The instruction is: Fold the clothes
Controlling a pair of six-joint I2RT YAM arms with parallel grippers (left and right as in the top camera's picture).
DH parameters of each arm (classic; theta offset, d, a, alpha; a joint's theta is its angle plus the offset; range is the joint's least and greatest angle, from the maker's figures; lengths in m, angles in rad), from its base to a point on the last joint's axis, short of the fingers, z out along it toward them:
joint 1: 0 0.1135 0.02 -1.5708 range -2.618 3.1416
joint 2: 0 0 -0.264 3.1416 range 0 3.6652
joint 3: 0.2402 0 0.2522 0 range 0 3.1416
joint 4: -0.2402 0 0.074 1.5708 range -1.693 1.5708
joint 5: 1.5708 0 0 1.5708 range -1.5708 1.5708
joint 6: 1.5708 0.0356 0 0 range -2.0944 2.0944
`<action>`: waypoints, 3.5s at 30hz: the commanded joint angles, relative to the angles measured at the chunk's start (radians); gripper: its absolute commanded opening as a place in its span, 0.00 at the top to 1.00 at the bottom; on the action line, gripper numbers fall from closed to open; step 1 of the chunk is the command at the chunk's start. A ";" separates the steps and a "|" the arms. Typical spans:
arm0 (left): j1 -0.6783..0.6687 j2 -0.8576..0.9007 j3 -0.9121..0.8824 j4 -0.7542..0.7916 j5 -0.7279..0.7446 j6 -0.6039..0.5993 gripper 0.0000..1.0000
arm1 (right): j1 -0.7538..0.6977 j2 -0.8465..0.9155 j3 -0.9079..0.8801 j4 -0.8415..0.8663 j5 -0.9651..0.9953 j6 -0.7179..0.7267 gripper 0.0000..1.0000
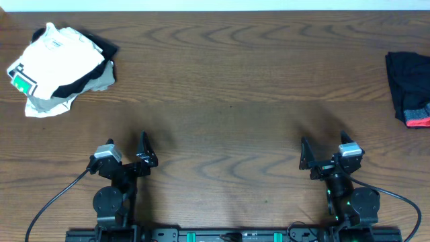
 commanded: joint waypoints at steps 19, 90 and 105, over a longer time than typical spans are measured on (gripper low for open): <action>-0.005 -0.007 -0.019 -0.035 -0.037 0.021 0.02 | -0.006 -0.006 -0.002 -0.005 0.006 -0.012 0.01; -0.005 -0.007 -0.019 -0.035 -0.037 0.021 0.02 | -0.006 -0.006 0.002 0.323 -0.482 0.454 0.01; -0.005 -0.007 -0.019 -0.035 -0.037 0.021 0.02 | -0.006 0.382 0.660 -0.341 0.216 0.204 0.01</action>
